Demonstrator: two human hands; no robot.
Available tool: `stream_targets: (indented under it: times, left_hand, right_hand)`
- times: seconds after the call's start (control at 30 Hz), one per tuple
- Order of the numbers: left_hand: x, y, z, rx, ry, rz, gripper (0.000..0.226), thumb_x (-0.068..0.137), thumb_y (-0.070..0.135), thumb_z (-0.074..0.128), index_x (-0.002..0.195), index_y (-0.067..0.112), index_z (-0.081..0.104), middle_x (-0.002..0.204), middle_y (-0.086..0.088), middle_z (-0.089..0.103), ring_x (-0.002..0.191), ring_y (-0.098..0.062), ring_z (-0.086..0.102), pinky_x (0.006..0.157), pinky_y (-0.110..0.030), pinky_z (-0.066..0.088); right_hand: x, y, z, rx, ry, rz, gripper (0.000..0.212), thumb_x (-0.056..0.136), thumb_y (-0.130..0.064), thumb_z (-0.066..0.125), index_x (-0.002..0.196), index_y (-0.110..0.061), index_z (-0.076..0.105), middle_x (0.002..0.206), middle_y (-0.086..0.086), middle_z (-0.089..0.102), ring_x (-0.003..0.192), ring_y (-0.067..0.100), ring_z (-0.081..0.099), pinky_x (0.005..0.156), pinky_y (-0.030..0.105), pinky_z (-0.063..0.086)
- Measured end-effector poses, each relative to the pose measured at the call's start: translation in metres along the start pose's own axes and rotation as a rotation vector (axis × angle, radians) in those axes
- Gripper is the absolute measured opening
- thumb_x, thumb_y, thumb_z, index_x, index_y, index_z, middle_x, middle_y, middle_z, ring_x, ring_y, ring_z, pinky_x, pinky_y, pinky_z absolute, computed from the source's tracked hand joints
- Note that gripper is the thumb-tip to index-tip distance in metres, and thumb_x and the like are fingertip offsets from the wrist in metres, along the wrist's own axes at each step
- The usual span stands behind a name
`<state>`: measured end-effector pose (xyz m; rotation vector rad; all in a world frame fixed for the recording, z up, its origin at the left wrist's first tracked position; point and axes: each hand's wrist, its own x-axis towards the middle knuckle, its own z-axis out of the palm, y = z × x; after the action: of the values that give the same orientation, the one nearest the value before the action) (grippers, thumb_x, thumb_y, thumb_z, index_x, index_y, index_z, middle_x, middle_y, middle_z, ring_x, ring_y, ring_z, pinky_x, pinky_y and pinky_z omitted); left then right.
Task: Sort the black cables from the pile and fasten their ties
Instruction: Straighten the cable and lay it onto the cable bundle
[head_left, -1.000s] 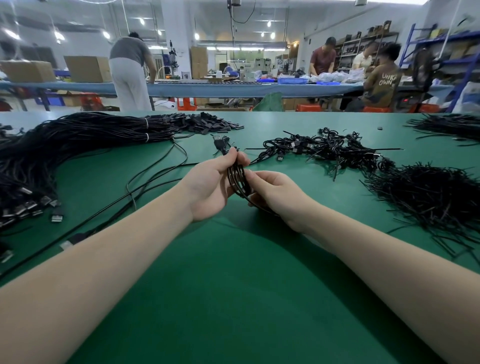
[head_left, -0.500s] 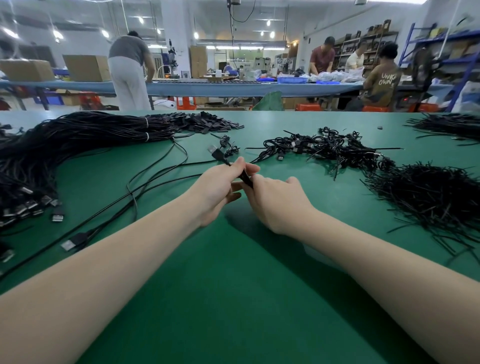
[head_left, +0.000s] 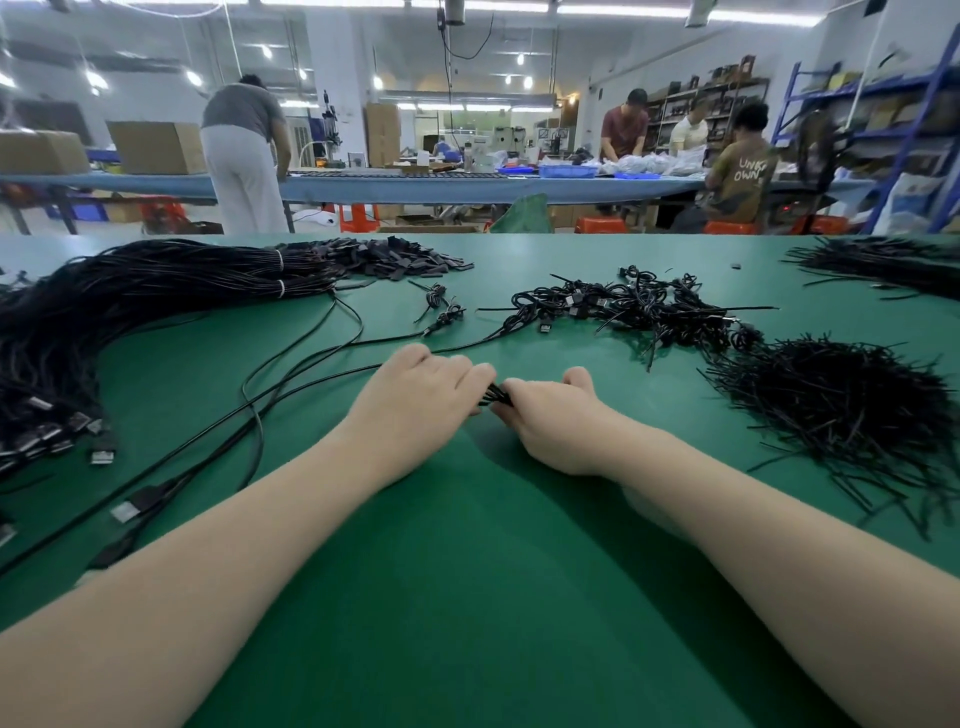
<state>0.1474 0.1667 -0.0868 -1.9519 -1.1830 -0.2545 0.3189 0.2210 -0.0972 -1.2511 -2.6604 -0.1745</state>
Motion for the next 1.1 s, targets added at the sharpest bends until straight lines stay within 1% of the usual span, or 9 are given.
stream_targets:
  times: [0.1, 0.2, 0.27, 0.4, 0.53, 0.63, 0.7, 0.77, 1.1]
  left_hand:
    - [0.004, 0.003, -0.004, 0.015, -0.017, 0.045, 0.022, 0.086, 0.033, 0.064, 0.075, 0.014, 0.064, 0.06, 0.002, 0.059, 0.049, -0.018, 0.06, 0.049, -0.026, 0.039]
    - [0.007, 0.013, -0.006, -0.048, -0.05, 0.013, 0.028, 0.069, 0.025, 0.081, 0.059, 0.015, 0.056, 0.047, 0.001, 0.054, 0.034, -0.019, 0.052, 0.04, -0.022, 0.032]
    - [0.012, 0.017, -0.01, -0.101, -0.048, -0.061, 0.03, 0.074, 0.023, 0.076, 0.059, 0.015, 0.051, 0.046, -0.001, 0.053, 0.034, -0.022, 0.05, 0.041, -0.022, 0.025]
    - [0.015, 0.031, 0.0, -0.323, -0.105, -0.216, 0.025, 0.102, 0.036, 0.029, 0.085, 0.019, 0.034, 0.08, 0.0, 0.06, 0.069, -0.031, 0.06, 0.053, -0.031, 0.025]
    - [-0.002, 0.022, 0.01, -0.559, -0.137, -0.418, 0.026, 0.102, 0.037, 0.027, 0.084, 0.019, 0.033, 0.072, 0.003, 0.052, 0.067, -0.032, 0.053, 0.055, -0.034, 0.03]
    - [-0.005, 0.01, 0.015, -0.789, -0.197, -0.548, 0.03, 0.103, 0.036, 0.029, 0.08, 0.017, 0.035, 0.067, 0.0, 0.049, 0.064, -0.029, 0.05, 0.055, -0.036, 0.029]
    - [-0.003, 0.009, 0.017, -0.845, -0.203, -0.569, 0.032, 0.103, 0.036, 0.029, 0.081, 0.014, 0.039, 0.068, -0.002, 0.052, 0.065, -0.028, 0.051, 0.055, -0.036, 0.03]
    - [-0.001, 0.01, 0.018, -0.855, -0.217, -0.571, 0.034, 0.103, 0.037, 0.029, 0.085, 0.011, 0.041, 0.07, -0.004, 0.053, 0.067, -0.029, 0.052, 0.057, -0.036, 0.031]
    - [-0.001, 0.01, 0.014, -0.884, -0.234, -0.628, 0.035, 0.103, 0.037, 0.028, 0.084, 0.01, 0.04, 0.072, -0.005, 0.052, 0.069, -0.031, 0.051, 0.06, -0.039, 0.036]
  right_hand:
    - [-0.001, 0.005, -0.01, -0.032, -0.106, -0.025, 0.03, 0.104, -0.039, 0.023, 0.084, -0.02, 0.035, 0.067, -0.011, 0.044, 0.07, 0.023, 0.048, 0.077, 0.038, 0.02]
    - [-0.007, 0.014, -0.026, -0.452, 0.031, -0.225, 0.023, 0.102, -0.027, 0.025, 0.086, -0.02, 0.039, 0.072, -0.007, 0.051, 0.071, 0.023, 0.054, 0.083, 0.04, 0.023]
    - [-0.014, 0.019, -0.038, -0.736, 0.206, -0.331, 0.03, 0.093, -0.016, 0.022, 0.083, -0.02, 0.05, 0.071, -0.005, 0.058, 0.07, 0.022, 0.057, 0.085, 0.039, 0.024]
    - [-0.022, 0.026, -0.054, -0.928, 0.443, -0.363, 0.034, 0.087, -0.011, 0.032, 0.092, -0.021, 0.064, 0.077, -0.004, 0.061, 0.081, 0.02, 0.06, 0.092, 0.034, 0.039]
    - [-0.028, 0.053, -0.09, -0.894, 0.132, -0.012, 0.053, 0.097, -0.026, 0.04, 0.146, -0.025, 0.021, 0.123, 0.0, 0.049, 0.118, 0.023, 0.046, 0.105, 0.043, 0.02]
    - [-0.045, 0.096, -0.122, -0.836, 0.019, 0.314, 0.012, 0.093, -0.031, 0.054, 0.103, -0.025, 0.054, 0.083, -0.005, 0.056, 0.089, 0.02, 0.059, 0.083, 0.036, 0.039]
    - [-0.062, 0.126, -0.125, -0.771, -0.195, 0.469, 0.02, 0.092, -0.042, 0.055, 0.087, -0.022, 0.056, 0.087, -0.006, 0.061, 0.088, 0.02, 0.062, 0.073, 0.03, 0.04]
    - [-0.078, 0.149, -0.115, -0.711, -0.365, 0.557, 0.034, 0.089, -0.055, 0.055, 0.096, -0.023, 0.061, 0.099, -0.005, 0.063, 0.092, 0.02, 0.063, 0.067, 0.029, 0.042]
    - [-0.093, 0.173, -0.102, -0.484, -0.147, 0.691, 0.024, 0.084, -0.049, 0.067, 0.091, -0.028, 0.074, 0.083, -0.003, 0.066, 0.08, 0.022, 0.063, 0.055, 0.026, 0.04]
